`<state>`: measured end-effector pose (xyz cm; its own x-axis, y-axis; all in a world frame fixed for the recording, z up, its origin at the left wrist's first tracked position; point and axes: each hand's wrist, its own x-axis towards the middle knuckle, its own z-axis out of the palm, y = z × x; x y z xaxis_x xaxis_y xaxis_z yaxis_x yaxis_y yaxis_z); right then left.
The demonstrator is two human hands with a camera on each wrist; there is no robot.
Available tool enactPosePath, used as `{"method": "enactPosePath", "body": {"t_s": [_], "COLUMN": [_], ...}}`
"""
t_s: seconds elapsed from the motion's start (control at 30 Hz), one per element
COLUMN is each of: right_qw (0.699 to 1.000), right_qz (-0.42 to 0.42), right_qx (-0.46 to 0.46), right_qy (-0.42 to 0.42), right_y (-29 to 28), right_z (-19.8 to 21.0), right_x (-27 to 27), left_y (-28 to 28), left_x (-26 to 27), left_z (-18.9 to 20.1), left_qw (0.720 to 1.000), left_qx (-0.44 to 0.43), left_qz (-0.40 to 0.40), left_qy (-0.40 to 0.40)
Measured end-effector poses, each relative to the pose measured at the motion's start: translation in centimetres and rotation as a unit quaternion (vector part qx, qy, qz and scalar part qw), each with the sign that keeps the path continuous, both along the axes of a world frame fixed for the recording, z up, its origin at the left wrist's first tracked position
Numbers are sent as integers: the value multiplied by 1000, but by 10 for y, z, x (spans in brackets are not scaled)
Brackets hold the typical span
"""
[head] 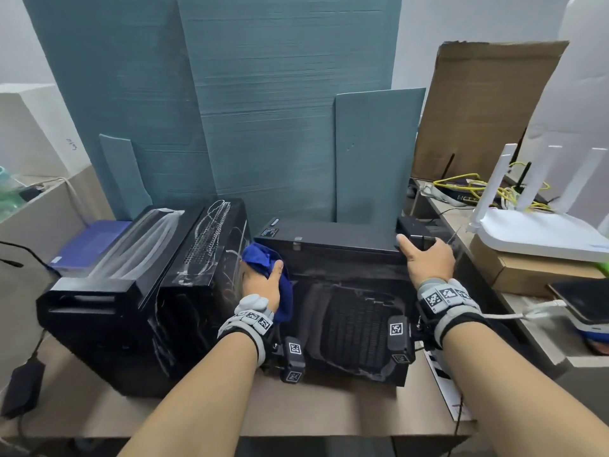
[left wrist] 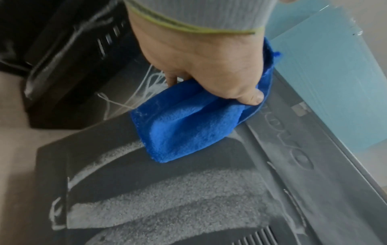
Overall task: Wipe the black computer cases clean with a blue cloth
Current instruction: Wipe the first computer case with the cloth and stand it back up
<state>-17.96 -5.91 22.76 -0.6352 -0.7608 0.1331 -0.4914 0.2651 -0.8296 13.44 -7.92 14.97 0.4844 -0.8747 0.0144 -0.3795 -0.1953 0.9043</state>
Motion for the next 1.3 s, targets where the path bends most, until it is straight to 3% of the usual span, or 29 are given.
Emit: {"method": "enactPosePath", "body": {"t_s": [0.13, 0.37, 0.6, 0.8, 0.93, 1.3], "right_qw": [999, 997, 993, 983, 973, 942], "right_qz": [-13, -22, 1, 45, 64, 109], "right_qx": [9, 64, 115, 164, 202, 306], "right_qy": [-36, -35, -32, -65, -92, -78], "right_y": [-39, -99, -150, -184, -205, -236], "right_z": [10, 12, 0, -26, -53, -102], "right_x": [-2, -10, -13, -4, -1, 2], "left_y": [-34, -95, -111, -116, -114, -118], "left_x": [-13, -19, -15, -8, -9, -6], "left_z": [2, 1, -9, -32, -41, -72], "left_qw": [1000, 994, 993, 985, 967, 936], "left_qx": [-14, 41, 55, 112, 172, 244], "left_qz": [13, 13, 8, 44, 59, 51], "left_qy": [11, -96, -101, -120, -177, -247]}}
